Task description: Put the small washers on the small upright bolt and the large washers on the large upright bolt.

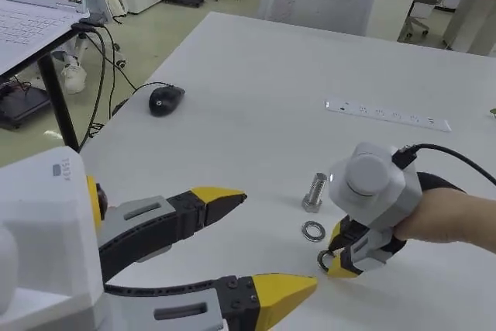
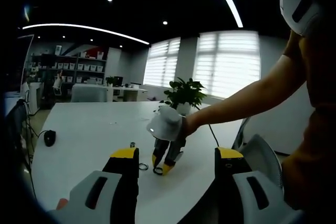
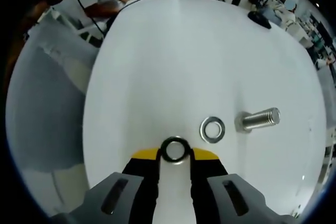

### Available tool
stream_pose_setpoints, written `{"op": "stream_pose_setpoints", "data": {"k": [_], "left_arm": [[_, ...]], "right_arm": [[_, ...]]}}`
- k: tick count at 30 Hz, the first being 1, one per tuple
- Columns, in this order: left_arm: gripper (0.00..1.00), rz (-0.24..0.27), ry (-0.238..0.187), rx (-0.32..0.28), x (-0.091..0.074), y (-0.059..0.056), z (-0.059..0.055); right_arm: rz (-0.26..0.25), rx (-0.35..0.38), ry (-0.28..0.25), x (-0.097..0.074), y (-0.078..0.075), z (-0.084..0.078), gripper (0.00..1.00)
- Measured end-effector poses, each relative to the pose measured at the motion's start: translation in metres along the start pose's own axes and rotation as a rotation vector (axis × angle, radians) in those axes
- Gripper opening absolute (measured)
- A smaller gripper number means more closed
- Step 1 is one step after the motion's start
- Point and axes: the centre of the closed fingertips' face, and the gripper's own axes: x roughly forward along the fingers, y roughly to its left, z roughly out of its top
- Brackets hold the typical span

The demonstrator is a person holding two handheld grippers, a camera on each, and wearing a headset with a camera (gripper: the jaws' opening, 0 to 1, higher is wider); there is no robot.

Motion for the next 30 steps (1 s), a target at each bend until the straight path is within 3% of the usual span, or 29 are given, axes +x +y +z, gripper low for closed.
{"op": "stream_pose_setpoints", "data": {"k": [13,24,30], "left_arm": [[0.57,-0.012,0.0,0.002,0.004,-0.005,-0.001],[0.57,-0.008,-0.001,0.0,0.007,-0.007,-0.001],[0.57,0.004,-0.01,-0.007,0.008,-0.004,0.0]], "right_arm": [[-0.052,-0.035,-0.009,-0.039,-0.019,0.01,0.22],[-0.111,-0.073,-0.014,-0.068,-0.054,0.032,0.22],[-0.131,-0.082,-0.016,-0.075,-0.073,0.046,0.22]]}}
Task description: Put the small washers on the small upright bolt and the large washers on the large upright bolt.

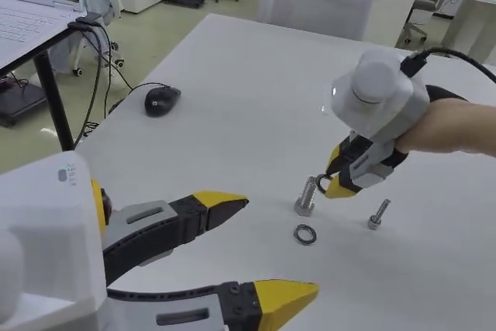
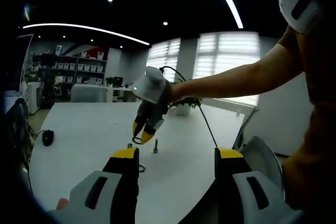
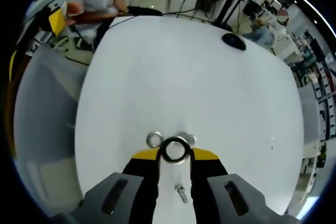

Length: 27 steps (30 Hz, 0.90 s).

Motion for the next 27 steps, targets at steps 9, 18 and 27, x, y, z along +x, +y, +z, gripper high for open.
{"op": "stream_pose_setpoints", "data": {"k": [9,18,27], "left_arm": [[0.57,0.019,0.008,-0.006,-0.002,0.006,-0.001],[0.57,0.03,0.018,-0.018,-0.002,0.014,-0.005],[0.57,0.03,0.02,-0.028,-0.001,0.015,-0.009]], "right_arm": [[0.015,-0.014,0.027,0.011,-0.016,0.002,0.22],[0.04,-0.009,0.046,0.031,-0.018,-0.003,0.22],[0.052,0.005,0.061,0.045,-0.018,-0.012,0.22]]}}
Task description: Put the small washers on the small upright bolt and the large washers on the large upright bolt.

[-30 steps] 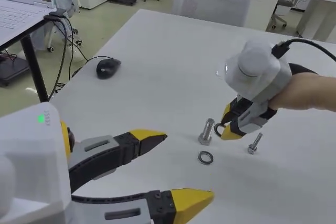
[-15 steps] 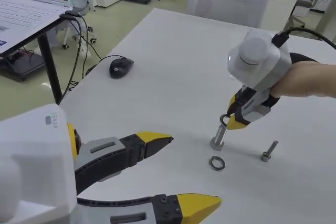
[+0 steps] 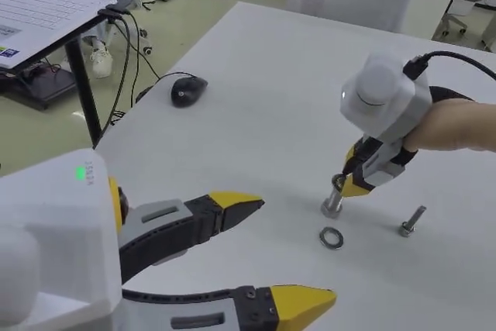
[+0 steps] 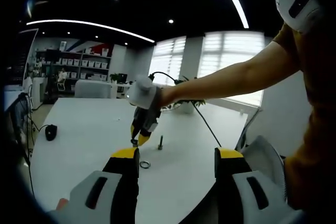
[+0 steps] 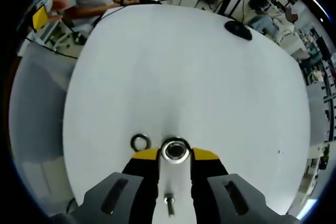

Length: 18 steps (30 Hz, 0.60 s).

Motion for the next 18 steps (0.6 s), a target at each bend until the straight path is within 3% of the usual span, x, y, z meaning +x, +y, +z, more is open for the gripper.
{"op": "stream_pose_setpoints", "data": {"k": [18], "left_arm": [[0.57,0.006,0.01,-0.014,-0.001,0.002,-0.002]], "right_arm": [[0.03,0.007,0.024,0.041,0.002,-0.007,0.23]]}}
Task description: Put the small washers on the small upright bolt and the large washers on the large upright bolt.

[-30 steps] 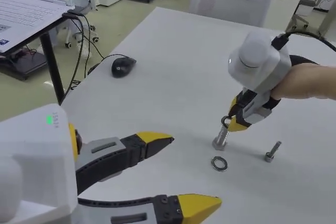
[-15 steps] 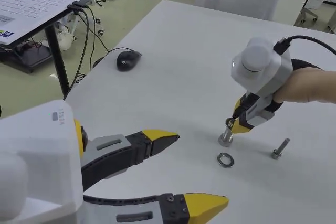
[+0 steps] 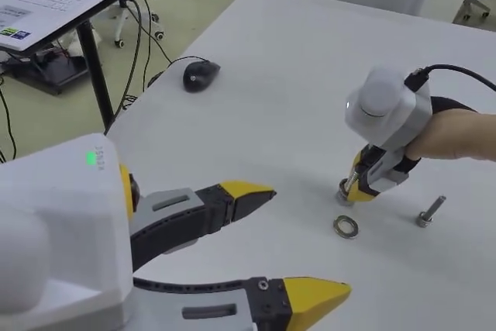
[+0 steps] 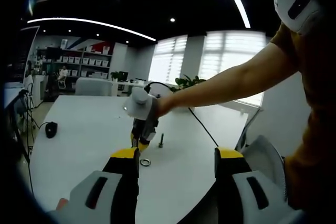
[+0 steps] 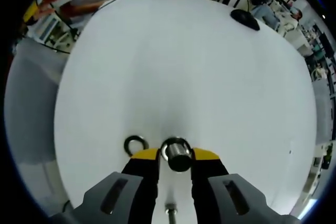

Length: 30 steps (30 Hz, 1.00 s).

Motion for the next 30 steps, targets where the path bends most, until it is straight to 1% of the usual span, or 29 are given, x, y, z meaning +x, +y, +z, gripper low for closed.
{"op": "stream_pose_setpoints", "data": {"k": [6,8,10,18,24,28,30], "left_arm": [[0.57,0.002,0.003,0.003,-0.001,0.0,0.0],[0.57,0.004,0.0,0.004,-0.001,0.0,0.0],[0.57,0.004,0.004,0.008,0.0,-0.001,0.0],[0.57,-0.003,0.004,0.015,0.002,-0.007,0.0],[0.57,-0.009,0.003,0.021,0.003,-0.013,0.001],[0.57,-0.012,0.001,0.027,0.004,-0.017,0.002],[0.57,-0.014,0.0,0.029,0.004,-0.019,0.002]], "right_arm": [[-0.004,-0.009,-0.02,0.002,0.002,-0.001,0.23],[-0.007,-0.005,-0.02,0.001,0.002,-0.002,0.24],[-0.013,0.001,-0.034,-0.001,0.002,0.0,0.24],[-0.04,0.022,-0.06,-0.017,0.001,-0.003,0.24],[-0.049,0.03,-0.06,-0.026,0.007,-0.01,0.24],[-0.046,0.042,-0.069,-0.029,0.014,-0.014,0.24],[-0.036,0.046,-0.071,-0.029,0.02,-0.015,0.24]]}}
